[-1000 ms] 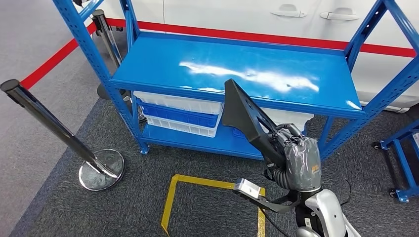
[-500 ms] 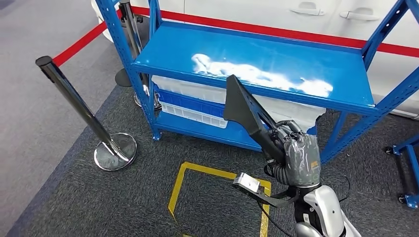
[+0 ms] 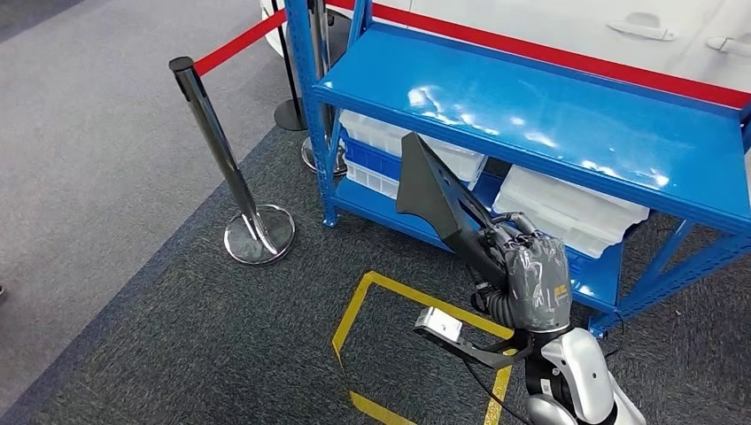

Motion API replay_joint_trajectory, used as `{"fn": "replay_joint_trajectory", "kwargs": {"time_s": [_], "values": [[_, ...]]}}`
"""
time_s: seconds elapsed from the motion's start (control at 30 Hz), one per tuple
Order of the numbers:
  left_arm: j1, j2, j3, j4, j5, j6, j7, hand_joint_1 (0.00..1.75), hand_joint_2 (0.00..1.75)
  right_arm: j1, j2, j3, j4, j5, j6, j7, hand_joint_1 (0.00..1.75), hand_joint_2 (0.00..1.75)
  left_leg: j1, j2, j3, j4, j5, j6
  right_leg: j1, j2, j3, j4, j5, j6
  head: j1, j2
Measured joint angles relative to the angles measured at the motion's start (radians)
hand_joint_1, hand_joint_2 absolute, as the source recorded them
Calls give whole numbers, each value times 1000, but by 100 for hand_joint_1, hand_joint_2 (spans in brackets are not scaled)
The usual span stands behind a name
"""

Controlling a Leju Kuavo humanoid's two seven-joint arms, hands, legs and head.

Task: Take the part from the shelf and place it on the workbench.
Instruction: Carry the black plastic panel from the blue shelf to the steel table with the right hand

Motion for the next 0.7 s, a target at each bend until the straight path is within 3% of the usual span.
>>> {"fn": "replay_joint_trajectory", "kwargs": {"time_s": [0.07,0.1,0.17,0.2,0.23,0.27,0.33,0.4,0.47,0.53,0.6,0.67,0.7], "values": [[4,-2,1,0,0,0,2,0,175,-1,2,1,1,3,2,0,175,175,3,-15,-11,-10,17,19,-4,30,-8,14,-23,10,0,0],[4,-3,3,0,0,-1,2,0,175,-1,2,1,1,5,4,0,175,175,5,-22,-19,-14,26,30,-6,61,-19,46,-58,13,0,0],[2,-5,8,0,0,-4,6,0,175,-1,2,1,2,10,5,0,175,175,5,-38,-42,-9,43,43,-6,117,-55,165,-149,14,1,0],[1,-6,11,0,0,-7,8,0,175,-1,2,2,2,13,6,1,175,175,2,-48,-56,-4,50,45,-5,127,-71,229,-181,13,0,0],[1,-8,14,0,0,-9,12,0,175,-3,2,3,2,17,8,1,175,175,0,-59,-70,1,57,45,-4,131,-75,268,-192,12,0,0],[0,-9,16,0,0,-11,16,0,175,-5,2,6,3,22,10,1,175,175,-2,-71,-84,9,63,45,-4,132,-62,272,-183,10,0,0],[0,-13,22,0,0,-14,25,0,175,-15,2,12,2,34,14,2,175,175,-2,-94,-109,25,73,42,-2,144,11,179,-129,2,1,0],[-1,-20,28,0,0,-16,33,0,175,-31,8,25,3,63,16,10,175,175,-1,-115,-133,37,85,34,-1,192,84,59,-108,-9,0,0],[-1,-27,32,-1,0,-17,41,0,175,-57,27,48,12,115,21,34,175,175,3,-135,-147,38,103,20,4,219,104,11,-109,-14,1,0],[3,-31,33,-1,0,-21,56,0,175,-96,60,78,38,161,24,68,175,175,4,-147,-157,34,118,6,2,195,94,3,-92,-19,1,0],[4,-38,30,-1,0,-30,75,0,175,-133,84,101,69,176,23,97,175,175,1,-110,-178,66,79,-3,-3,165,78,-6,-72,-30,-3,0],[2,-41,18,-1,0,-40,71,0,175,-151,91,110,87,163,18,109,175,175,6,-63,-209,166,-13,-12,-2,130,58,-8,-56,-39,-7,0],[2,-41,10,-1,0,-43,60,0,175,-154,89,111,92,153,15,111,175,175,11,-55,-224,229,-44,-18,-1,111,48,-7,-50,-40,-7,0]]}}
